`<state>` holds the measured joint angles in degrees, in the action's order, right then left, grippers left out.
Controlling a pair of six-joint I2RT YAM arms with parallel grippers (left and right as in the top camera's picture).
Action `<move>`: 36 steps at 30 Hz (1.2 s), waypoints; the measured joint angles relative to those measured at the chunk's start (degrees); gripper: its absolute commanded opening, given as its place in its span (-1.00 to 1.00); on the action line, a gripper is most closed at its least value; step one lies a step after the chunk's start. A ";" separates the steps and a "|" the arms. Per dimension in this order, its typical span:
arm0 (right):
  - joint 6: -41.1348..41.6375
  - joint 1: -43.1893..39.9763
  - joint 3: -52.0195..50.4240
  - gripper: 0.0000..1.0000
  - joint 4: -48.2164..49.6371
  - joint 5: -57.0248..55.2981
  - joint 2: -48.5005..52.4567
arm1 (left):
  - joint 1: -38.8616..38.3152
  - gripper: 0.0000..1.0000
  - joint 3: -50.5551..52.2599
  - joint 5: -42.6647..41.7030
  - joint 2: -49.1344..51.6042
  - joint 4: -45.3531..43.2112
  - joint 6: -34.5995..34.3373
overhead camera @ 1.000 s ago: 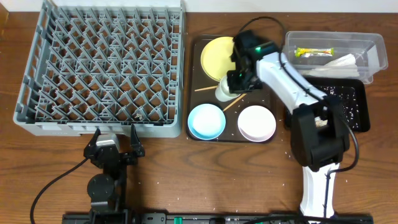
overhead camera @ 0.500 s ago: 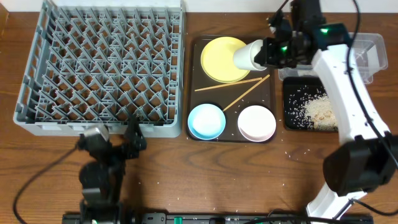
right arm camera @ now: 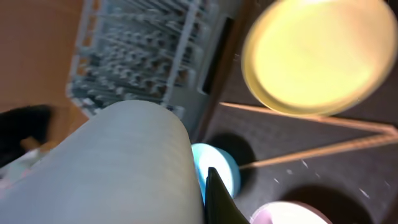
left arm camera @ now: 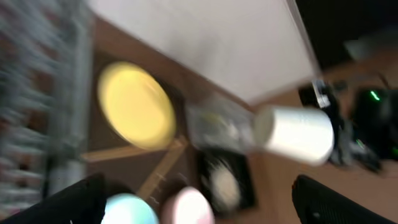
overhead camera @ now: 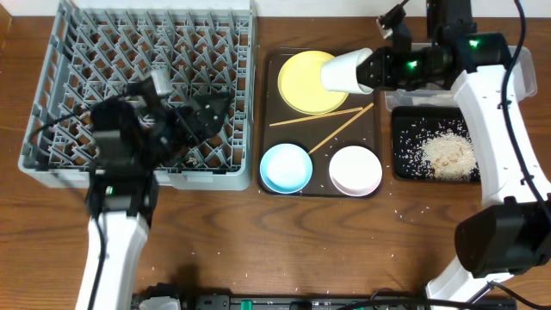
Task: Sort waste into correct bins and load items into the dishwasher
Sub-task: 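Lift the white cup with the right gripper and extend the left gripper toward it, then grasp the white cup with the left gripper and release the right gripper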
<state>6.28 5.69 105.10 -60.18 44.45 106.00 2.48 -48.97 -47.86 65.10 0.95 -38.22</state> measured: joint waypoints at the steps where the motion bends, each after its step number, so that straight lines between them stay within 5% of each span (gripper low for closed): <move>1: -0.74 -0.15 -0.37 -0.97 0.57 1.95 0.00 | -0.02 0.92 -0.11 -2.73 1.77 0.00 -0.76; 12: -4.52 -0.13 -17.16 -0.97 18.53 21.68 0.00 | -0.15 0.93 -0.09 -23.96 12.24 0.13 -18.84; 25: 5.57 9.81 -23.56 -0.98 38.80 27.76 0.00 | -4.61 0.92 -0.09 -30.64 12.26 0.11 -17.22; 36: 11.13 16.33 -23.56 -0.98 39.74 27.58 0.00 | -4.63 0.92 -0.09 -33.31 12.26 -5.25 -16.79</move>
<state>17.41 22.02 81.54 -20.45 72.03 106.00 -2.15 -49.06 -81.17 77.36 -4.29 -55.00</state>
